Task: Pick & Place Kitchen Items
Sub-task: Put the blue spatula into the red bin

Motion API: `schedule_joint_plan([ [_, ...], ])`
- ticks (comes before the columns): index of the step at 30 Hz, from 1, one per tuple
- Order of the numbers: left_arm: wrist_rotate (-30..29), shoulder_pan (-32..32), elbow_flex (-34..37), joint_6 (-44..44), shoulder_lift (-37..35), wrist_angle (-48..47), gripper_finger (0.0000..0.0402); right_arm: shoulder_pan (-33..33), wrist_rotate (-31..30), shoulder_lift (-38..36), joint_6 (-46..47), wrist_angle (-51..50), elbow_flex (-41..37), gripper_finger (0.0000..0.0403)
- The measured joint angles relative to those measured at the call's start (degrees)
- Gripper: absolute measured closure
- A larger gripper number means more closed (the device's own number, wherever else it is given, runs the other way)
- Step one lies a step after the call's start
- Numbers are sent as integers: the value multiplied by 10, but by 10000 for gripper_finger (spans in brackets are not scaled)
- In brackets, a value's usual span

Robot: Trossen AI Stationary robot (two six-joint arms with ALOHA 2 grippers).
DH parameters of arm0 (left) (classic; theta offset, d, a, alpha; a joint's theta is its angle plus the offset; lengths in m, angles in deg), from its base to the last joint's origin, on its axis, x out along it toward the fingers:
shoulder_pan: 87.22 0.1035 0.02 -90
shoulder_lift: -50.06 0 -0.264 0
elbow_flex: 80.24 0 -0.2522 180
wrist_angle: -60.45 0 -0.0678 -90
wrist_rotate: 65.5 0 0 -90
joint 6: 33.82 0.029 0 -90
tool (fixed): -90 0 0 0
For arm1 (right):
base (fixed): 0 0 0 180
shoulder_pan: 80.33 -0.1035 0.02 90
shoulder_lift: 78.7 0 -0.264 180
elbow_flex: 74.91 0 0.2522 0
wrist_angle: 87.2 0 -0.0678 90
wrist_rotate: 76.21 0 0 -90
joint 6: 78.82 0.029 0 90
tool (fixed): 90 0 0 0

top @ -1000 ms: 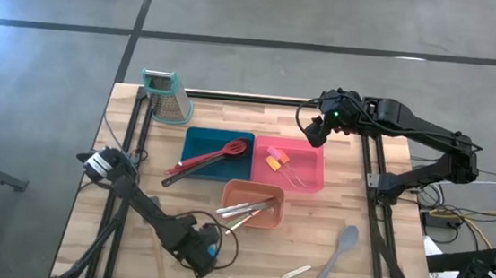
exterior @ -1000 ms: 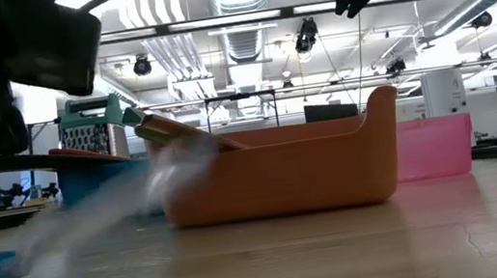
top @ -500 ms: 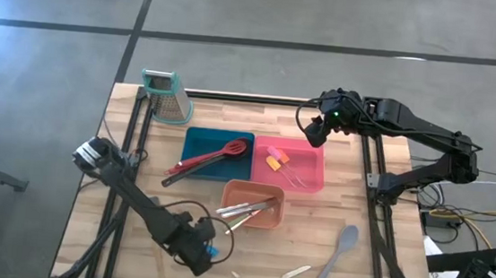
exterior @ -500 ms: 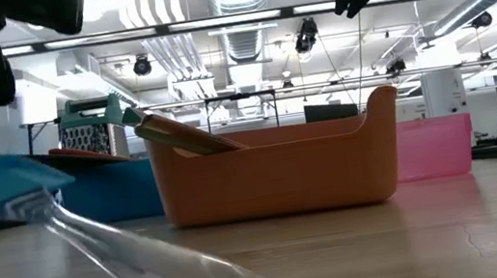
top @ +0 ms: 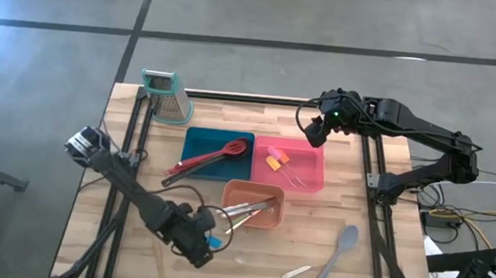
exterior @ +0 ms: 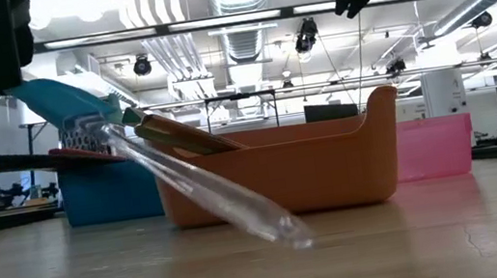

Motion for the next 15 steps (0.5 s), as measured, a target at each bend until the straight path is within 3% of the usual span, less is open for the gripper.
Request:
schedule_joint_plan([
  [7, 6, 8, 0, 19, 0, -5, 401, 0, 1, 0, -2, -1, -4, 216],
  [15, 12, 12, 0, 21, 0, -8, 401, 0, 42, 0, -6, -1, -4, 216],
])
